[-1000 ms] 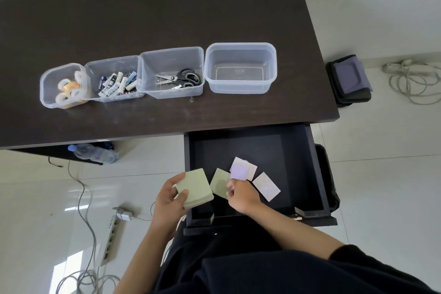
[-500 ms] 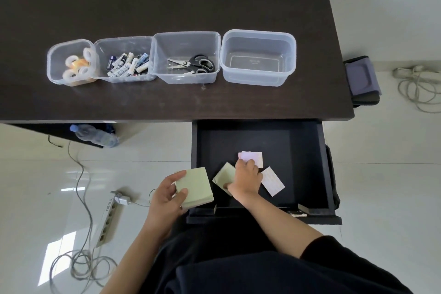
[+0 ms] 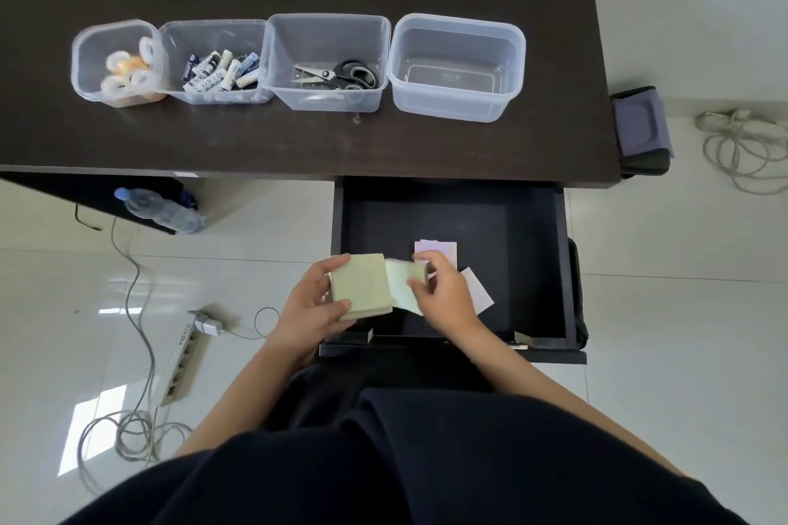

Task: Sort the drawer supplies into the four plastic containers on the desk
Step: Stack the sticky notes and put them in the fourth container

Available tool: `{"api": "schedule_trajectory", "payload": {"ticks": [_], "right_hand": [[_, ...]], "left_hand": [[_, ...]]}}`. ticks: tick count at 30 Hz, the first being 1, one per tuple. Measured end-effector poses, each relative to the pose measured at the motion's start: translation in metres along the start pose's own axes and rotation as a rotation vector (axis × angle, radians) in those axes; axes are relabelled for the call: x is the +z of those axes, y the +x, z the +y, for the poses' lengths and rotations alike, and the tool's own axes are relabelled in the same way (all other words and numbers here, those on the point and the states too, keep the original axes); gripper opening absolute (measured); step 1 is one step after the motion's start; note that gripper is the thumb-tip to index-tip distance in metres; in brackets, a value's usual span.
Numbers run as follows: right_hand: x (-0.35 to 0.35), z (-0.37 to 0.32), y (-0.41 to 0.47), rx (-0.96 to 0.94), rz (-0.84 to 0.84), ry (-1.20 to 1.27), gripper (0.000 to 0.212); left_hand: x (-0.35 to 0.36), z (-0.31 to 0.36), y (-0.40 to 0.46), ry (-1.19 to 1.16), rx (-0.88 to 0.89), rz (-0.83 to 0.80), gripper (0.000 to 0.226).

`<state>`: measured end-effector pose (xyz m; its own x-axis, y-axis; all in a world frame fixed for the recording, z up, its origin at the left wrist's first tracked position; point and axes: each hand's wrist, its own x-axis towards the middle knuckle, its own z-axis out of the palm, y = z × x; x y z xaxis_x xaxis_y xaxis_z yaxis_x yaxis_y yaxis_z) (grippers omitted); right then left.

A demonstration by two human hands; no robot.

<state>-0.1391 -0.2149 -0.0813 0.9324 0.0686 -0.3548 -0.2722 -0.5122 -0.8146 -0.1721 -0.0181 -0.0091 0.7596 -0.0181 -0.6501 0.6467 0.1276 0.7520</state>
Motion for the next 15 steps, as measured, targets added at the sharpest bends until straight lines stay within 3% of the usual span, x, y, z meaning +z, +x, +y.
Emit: {"api": "schedule_trajectory", "payload": {"ticks": [4, 6, 9, 15], "right_hand": [[-0.047, -0.041, -0.017, 0.015, 0.373, 0.312, 0.031], [-0.065, -0.057, -0.023, 0.046, 0.450, 0.478, 0.026], [-0.072, -0.066, -0.027, 0.130, 0.373, 0.709, 0.019], [-0.053, -0.051, -0.034, 0.232, 0.279, 0.551, 0.025]], "left_hand": [[0.009, 0.004, 0.003, 0.004, 0.000, -0.098, 0.065], [0.015, 0.006, 0.004, 0.026, 0.008, -0.143, 0.067], [0.028, 0.012, 0.004, 0.034, 0.008, -0.197, 0.069], [0.048, 0.022, 0.005, 0.013, 0.014, -0.280, 0.073]]}}
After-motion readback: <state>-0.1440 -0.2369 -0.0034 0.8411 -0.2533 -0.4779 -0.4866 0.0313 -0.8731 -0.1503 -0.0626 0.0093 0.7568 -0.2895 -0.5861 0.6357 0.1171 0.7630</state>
